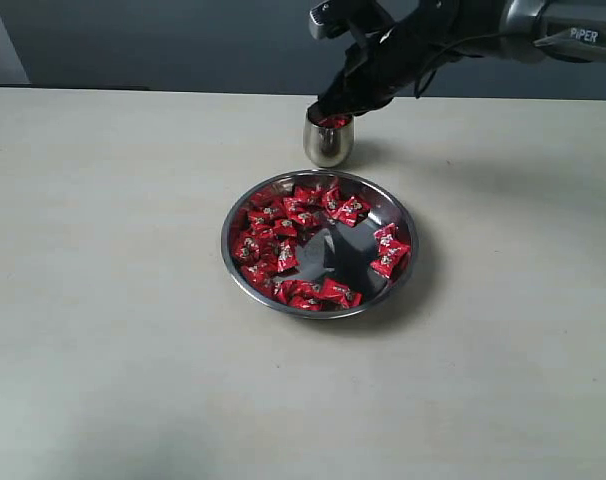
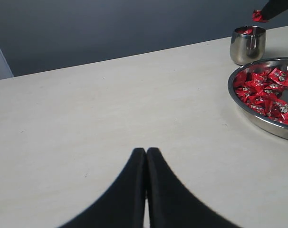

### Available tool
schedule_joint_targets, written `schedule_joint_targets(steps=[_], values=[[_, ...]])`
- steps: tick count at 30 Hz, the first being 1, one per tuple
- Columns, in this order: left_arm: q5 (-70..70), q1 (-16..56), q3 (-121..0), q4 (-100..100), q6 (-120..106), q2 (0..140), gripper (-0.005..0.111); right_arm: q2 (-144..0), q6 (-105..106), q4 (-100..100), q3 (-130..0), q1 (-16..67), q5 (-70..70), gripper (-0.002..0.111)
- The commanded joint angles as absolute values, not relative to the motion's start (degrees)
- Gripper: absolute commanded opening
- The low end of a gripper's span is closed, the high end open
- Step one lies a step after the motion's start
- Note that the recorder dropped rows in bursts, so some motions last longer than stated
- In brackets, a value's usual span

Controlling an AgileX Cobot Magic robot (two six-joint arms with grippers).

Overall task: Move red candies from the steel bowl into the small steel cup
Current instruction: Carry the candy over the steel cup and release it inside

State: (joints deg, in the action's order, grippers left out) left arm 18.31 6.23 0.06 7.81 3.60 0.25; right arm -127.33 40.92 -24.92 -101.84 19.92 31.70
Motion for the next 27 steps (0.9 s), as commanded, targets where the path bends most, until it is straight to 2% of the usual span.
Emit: schedule_joint_targets(steps=[1,12,27], values=[[17.8,6.4,0.0,7.7,3.9,0.0,0.000,-128.9,41.6,-26.2,-103.1,19.1,28.8,-0.001],[17.8,6.4,0.0,7.7,3.9,0.0,0.000,-129.5,41.6,-26.5,-103.1,18.8,23.2,-0.001],[17.8,6.4,0.0,7.7,3.9,0.0,0.000,-129.5,41.4,-29.1,-103.1,18.8,23.8,-0.001]])
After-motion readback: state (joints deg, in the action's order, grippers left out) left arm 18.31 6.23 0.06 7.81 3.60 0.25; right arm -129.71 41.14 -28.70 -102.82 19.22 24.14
